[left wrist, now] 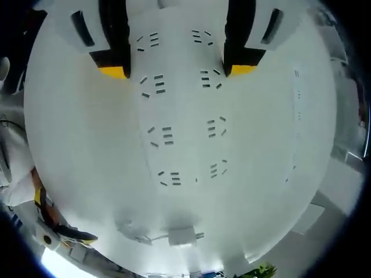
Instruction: Straighten the power strip on the desk, plug the charger into it
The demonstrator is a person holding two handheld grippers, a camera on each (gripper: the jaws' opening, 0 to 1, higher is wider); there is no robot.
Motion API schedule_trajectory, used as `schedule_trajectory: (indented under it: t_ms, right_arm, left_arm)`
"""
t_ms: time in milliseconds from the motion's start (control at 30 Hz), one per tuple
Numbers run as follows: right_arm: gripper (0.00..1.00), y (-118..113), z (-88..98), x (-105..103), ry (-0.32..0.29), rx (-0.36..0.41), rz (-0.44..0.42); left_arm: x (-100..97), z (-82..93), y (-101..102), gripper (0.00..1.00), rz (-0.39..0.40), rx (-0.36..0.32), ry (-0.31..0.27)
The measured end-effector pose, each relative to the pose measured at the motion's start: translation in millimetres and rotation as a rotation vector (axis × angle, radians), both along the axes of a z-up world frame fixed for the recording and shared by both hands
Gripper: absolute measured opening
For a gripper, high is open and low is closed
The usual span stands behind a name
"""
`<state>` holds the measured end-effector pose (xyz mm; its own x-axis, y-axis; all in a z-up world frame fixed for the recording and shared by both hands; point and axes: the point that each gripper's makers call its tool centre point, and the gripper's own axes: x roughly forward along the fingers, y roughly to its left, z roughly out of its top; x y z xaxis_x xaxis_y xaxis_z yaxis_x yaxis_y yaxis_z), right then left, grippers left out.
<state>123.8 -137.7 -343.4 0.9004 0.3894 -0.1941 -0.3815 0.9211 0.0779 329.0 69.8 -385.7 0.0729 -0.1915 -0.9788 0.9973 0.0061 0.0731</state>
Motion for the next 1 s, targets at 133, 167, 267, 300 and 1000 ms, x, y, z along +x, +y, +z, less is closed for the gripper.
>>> schedule_trajectory:
  t_ms: [133,167,267,300,1000]
  right_arm:
    - [0.98,-0.5,0.4,0.0,-0.001,0.002,0.000]
    - [0.98,-0.7,0.4,-0.1,-0.001,0.001,0.001]
    - [0.98,-0.6,0.3,-0.4,-0.001,0.002,0.001]
    - [0.98,-0.9,-0.8,0.0,0.003,0.002,0.000]
    - [0.98,4.5,3.8,-2.4,-0.006,0.013,0.014]
  left_arm:
    - [0.7,0.3,0.4,0.66,0.004,0.001,0.000]
    - [1.0,0.4,0.5,0.67,0.005,0.002,-0.002]
    - [1.0,1.3,0.7,0.67,0.013,0.011,-0.013]
    - [1.4,1.5,0.8,0.67,0.016,0.016,-0.016]
    - [-1.2,11.2,-1.5,0.99,0.070,-0.039,-0.038]
